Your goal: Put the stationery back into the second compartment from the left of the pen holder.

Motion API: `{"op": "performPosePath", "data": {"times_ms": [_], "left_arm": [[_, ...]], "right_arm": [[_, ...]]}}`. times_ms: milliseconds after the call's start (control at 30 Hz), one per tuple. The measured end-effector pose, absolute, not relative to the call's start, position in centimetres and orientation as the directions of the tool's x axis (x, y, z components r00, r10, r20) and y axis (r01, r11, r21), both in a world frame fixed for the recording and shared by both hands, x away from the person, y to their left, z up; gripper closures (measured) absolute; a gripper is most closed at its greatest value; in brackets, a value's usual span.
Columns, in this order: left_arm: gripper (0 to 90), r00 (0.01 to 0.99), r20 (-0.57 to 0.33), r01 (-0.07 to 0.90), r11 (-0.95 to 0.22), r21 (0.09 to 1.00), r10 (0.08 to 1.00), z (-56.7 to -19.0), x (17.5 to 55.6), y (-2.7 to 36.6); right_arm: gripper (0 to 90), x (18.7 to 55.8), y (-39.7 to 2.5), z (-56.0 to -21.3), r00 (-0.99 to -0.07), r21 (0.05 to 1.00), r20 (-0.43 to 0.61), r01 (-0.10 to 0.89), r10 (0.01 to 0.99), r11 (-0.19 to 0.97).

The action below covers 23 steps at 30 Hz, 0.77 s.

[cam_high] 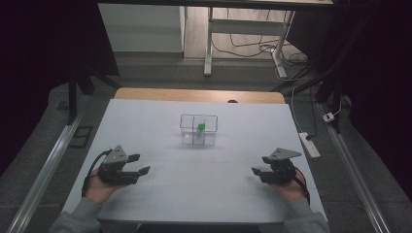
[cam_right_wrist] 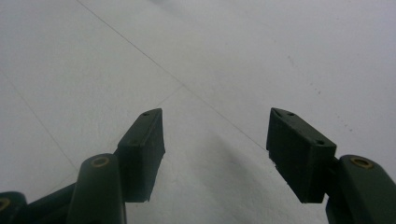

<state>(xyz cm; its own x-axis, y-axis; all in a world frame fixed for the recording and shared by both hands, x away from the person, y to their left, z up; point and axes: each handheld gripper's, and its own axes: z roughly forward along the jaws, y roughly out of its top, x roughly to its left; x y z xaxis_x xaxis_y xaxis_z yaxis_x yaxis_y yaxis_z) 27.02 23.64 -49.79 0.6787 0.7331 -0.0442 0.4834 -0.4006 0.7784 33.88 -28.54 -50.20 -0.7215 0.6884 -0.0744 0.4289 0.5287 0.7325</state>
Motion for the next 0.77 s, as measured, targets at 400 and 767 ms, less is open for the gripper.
{"op": "performPosePath", "data": {"times_ms": [400, 767], "left_arm": [[36.4, 0.662, -0.066, 0.523, -0.397, 0.754, 0.747, -51.2, 27.3, 24.2], [36.3, 0.662, -0.072, 0.526, -0.394, 0.753, 0.746, -51.3, 27.5, 24.1]], "right_arm": [[36.6, 33.8, -28.6, -50.2, -0.726, 0.732, -0.085, 0.419, 0.682, 0.537], [36.6, 33.7, -28.6, -50.2, -0.726, 0.731, -0.084, 0.42, 0.683, 0.537]]}}
